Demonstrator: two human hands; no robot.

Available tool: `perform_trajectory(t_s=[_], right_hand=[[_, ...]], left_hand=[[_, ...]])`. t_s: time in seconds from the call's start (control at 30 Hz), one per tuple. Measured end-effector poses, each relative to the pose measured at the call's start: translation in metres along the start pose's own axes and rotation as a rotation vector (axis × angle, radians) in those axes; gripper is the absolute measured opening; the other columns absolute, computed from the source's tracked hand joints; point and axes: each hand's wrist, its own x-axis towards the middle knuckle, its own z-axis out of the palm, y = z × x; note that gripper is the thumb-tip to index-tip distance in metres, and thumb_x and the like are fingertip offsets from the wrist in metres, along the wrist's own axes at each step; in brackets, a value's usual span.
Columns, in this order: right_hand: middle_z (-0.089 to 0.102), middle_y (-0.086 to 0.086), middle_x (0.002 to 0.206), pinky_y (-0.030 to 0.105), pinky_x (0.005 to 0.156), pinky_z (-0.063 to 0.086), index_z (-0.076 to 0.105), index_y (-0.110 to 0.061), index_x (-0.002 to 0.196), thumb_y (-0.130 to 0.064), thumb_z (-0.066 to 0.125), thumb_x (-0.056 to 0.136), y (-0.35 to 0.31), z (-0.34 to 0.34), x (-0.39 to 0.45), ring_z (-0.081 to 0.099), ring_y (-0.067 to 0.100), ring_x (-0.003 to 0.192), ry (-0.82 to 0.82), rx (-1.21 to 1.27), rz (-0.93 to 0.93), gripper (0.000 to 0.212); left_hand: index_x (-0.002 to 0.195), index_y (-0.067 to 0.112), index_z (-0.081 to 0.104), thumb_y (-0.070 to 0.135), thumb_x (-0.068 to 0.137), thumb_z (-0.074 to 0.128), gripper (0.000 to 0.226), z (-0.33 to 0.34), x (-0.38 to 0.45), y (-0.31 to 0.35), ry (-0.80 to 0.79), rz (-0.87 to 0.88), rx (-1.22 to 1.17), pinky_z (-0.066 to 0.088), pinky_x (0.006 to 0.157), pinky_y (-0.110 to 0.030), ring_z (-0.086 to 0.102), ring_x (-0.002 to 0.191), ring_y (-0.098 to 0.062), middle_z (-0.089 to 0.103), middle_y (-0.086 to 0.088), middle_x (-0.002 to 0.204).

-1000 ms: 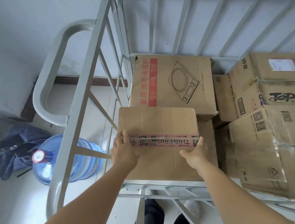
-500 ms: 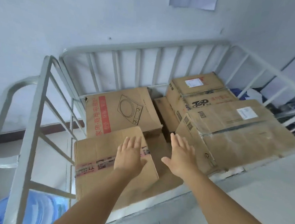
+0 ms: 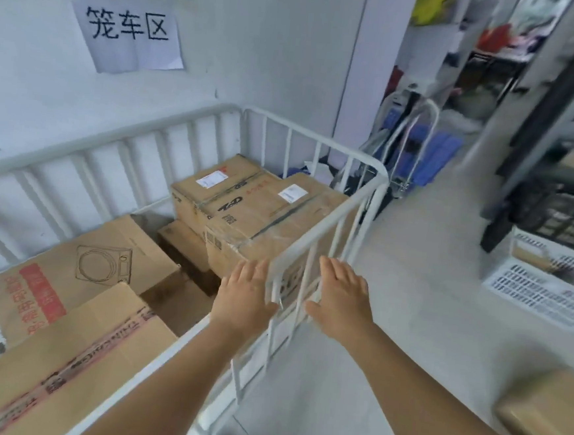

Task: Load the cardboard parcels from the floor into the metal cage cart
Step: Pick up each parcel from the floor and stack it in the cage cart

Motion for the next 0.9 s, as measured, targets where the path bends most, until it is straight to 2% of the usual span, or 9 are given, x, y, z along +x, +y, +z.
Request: perform_trajectory(t_s=[0.17,0.43,0.6,0.77,0.9], right_hand=[[0.006,-0.001,0.163,0.042,0.119,0.006,0.003,-0.017,0.155,-0.041,0.052,0.097,0.066,-0.012,-0.044,0.002,0.023,0.150,0.036,0.047,0.194,0.079],[-0.003,-0.001,0.163,0.043,0.121,0.002,-0.006,-0.017,0.156,-0.044,0.049,0.097,0.138,0.001,-0.103,-0.006,0.022,0.151,0.023,0.097,0.589,0.086],[0.003,-0.001,0.163,0.043,0.121,0.006,-0.002,-0.016,0.156,-0.045,0.053,0.095,0.165,0.013,-0.141,-0.001,0.022,0.150,0.057,0.136,0.843,0.087],[0.016,-0.001,0.159,0.042,0.119,0.013,0.009,-0.016,0.155,-0.046,0.057,0.091,0.180,0.023,-0.179,0.011,0.022,0.147,0.139,0.174,1.043,0.085],[0.013,-0.003,0.161,0.041,0.120,0.012,0.008,-0.019,0.156,-0.046,0.059,0.091,0.192,0.033,-0.211,0.010,0.021,0.148,0.154,0.247,1.197,0.087]], left_hand=[[0.153,0.021,0.014,0.045,0.092,0.054,0.077,0.018,0.013,0.067,-0.070,0.210,0.079,0.017,0.119,-0.040,0.015,0.147,-0.024,0.016,-0.003,0.160],[0.155,0.018,0.005,0.044,0.096,0.048,0.077,0.060,0.031,0.154,-0.229,0.578,0.146,0.010,0.120,-0.036,0.006,0.149,-0.021,0.008,-0.003,0.162],[0.155,0.017,0.006,0.044,0.096,0.048,0.076,0.088,0.036,0.202,-0.351,0.793,0.171,0.015,0.120,-0.035,0.010,0.148,-0.021,0.009,-0.005,0.161],[0.155,0.015,0.008,0.044,0.097,0.047,0.076,0.115,0.028,0.240,-0.439,0.982,0.200,0.019,0.117,-0.031,0.015,0.147,-0.020,0.013,-0.006,0.161],[0.155,0.016,0.008,0.044,0.097,0.047,0.076,0.137,0.015,0.268,-0.526,1.081,0.219,0.018,0.117,-0.030,0.015,0.147,-0.019,0.014,-0.005,0.161]])
